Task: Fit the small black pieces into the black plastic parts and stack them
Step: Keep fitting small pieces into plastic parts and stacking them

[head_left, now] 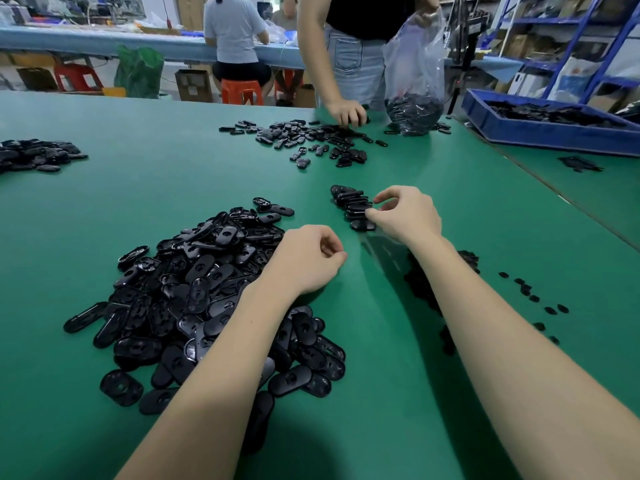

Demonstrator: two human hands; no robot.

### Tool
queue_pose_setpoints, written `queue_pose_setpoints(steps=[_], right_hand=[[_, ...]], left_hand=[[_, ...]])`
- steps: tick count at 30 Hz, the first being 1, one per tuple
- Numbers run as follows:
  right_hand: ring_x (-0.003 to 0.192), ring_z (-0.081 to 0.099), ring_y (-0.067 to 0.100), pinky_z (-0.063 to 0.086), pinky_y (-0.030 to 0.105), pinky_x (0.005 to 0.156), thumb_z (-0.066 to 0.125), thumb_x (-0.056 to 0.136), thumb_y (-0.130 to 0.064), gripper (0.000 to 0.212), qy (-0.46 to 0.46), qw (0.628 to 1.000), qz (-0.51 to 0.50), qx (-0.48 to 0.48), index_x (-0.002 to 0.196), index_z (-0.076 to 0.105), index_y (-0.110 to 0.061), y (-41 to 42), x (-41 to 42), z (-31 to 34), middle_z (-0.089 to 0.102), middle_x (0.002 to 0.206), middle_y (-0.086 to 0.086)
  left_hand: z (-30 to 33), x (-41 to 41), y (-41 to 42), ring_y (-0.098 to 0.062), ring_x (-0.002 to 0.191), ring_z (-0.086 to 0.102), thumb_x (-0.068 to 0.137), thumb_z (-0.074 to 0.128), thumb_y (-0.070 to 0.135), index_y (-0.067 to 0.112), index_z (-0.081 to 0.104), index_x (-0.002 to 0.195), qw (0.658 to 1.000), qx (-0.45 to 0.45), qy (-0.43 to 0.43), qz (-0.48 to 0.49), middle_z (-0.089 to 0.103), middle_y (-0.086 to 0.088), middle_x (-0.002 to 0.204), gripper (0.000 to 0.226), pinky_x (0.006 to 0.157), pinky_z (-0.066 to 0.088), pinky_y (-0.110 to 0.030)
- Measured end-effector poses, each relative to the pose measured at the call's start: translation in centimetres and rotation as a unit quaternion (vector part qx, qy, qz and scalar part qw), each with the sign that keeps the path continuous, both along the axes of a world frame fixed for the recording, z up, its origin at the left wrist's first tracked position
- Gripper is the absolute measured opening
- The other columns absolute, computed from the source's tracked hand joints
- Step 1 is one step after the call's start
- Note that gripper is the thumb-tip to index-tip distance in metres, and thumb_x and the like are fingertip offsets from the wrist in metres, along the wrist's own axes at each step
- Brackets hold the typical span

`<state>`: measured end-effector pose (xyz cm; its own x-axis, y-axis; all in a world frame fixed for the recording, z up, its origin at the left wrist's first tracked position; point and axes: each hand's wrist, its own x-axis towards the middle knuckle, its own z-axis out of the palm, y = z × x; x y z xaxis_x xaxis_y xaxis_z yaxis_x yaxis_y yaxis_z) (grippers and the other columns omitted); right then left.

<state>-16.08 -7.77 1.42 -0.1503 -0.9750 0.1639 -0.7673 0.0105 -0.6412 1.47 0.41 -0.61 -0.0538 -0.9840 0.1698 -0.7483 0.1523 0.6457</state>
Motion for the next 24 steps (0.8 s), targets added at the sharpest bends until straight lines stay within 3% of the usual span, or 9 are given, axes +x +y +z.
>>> queue_pose_setpoints(steps=[4, 8, 10, 13, 16, 19, 24], right_hand=[[0.082, 0.062, 0.009, 0.035, 0.02, 0.058, 0.067, 0.083, -0.036, 0.007, -0.015, 0.999, 0.009, -0.035, 0.089, 0.069, -0.036, 3.4, 0.4, -1.3, 0.067, 0.078, -0.022], [0.081, 0.063, 0.012, 0.037, 0.022, 0.059, 0.064, 0.084, -0.035, 0.006, 0.018, 0.999, 0.047, -0.022, 0.087, 0.07, -0.036, 5.3, 0.8, -2.1, 0.068, 0.079, -0.022], [0.08, 0.063, 0.01, 0.035, 0.019, 0.057, 0.064, 0.085, -0.036, 0.007, 0.015, 0.998, 0.054, -0.021, 0.087, 0.071, -0.036, 5.2, 0.8, -2.0, 0.067, 0.079, -0.022], [0.079, 0.063, 0.009, 0.036, 0.019, 0.057, 0.065, 0.085, -0.037, 0.006, 0.002, 0.998, 0.058, -0.015, 0.083, 0.07, -0.036, 5.3, 0.8, -2.0, 0.066, 0.076, -0.023], [0.083, 0.064, 0.009, 0.041, 0.022, 0.062, 0.065, 0.085, -0.036, 0.007, -0.007, 0.998, 0.068, -0.008, 0.081, 0.07, -0.036, 5.2, 0.7, -2.1, 0.067, 0.077, -0.022], [0.085, 0.065, 0.009, 0.043, 0.024, 0.066, 0.066, 0.085, -0.037, 0.007, -0.019, 0.997, 0.074, 0.005, 0.081, 0.071, -0.036, 5.0, 0.6, -2.0, 0.067, 0.079, -0.022], [0.087, 0.065, 0.009, 0.043, 0.025, 0.067, 0.066, 0.086, -0.038, 0.007, -0.025, 0.997, 0.076, 0.016, 0.081, 0.072, -0.036, 5.1, 0.4, -2.1, 0.067, 0.08, -0.022]], left_hand=[[0.5, 0.3, -0.2, 0.002, 0.071, 0.061, 0.087, 0.069, 0.028, 0.031, 0.068, 0.082, 1.0, -0.019, -0.019, 0.002, 0.067, 0.017, 0.081, 0.006, 0.083, 0.05, -0.022], [1.5, 1.2, -0.6, -0.013, 0.083, 0.066, 0.088, 0.065, 0.027, 0.035, 0.067, 0.084, 0.997, -0.018, -0.045, 0.058, 0.071, 0.016, 0.092, 0.009, 0.092, 0.053, -0.034], [2.2, 2.0, -1.3, -0.019, 0.094, 0.067, 0.089, 0.061, 0.023, 0.034, 0.069, 0.091, 0.993, -0.019, -0.061, 0.102, 0.073, 0.01, 0.101, 0.014, 0.096, 0.053, -0.037], [3.1, 3.2, -4.0, -0.028, 0.113, 0.063, 0.091, 0.057, 0.016, 0.028, 0.07, 0.116, 0.982, -0.002, -0.116, 0.15, 0.069, -0.003, 0.123, 0.031, 0.101, 0.05, -0.04], [3.4, 3.4, -6.5, -0.033, 0.117, 0.059, 0.092, 0.058, 0.013, 0.021, 0.062, 0.131, 0.966, 0.037, -0.201, 0.159, 0.061, -0.011, 0.131, 0.04, 0.091, 0.048, -0.038], [3.1, 3.3, -7.8, -0.032, 0.11, 0.061, 0.091, 0.057, 0.009, 0.015, 0.065, 0.125, 0.952, 0.063, -0.265, 0.137, 0.063, -0.012, 0.124, 0.036, 0.077, 0.044, -0.035], [3.3, 3.3, -8.5, -0.032, 0.1, 0.063, 0.088, 0.056, 0.004, 0.014, 0.07, 0.113, 0.942, 0.045, -0.309, 0.122, 0.067, -0.01, 0.113, 0.03, 0.073, 0.045, -0.035]])
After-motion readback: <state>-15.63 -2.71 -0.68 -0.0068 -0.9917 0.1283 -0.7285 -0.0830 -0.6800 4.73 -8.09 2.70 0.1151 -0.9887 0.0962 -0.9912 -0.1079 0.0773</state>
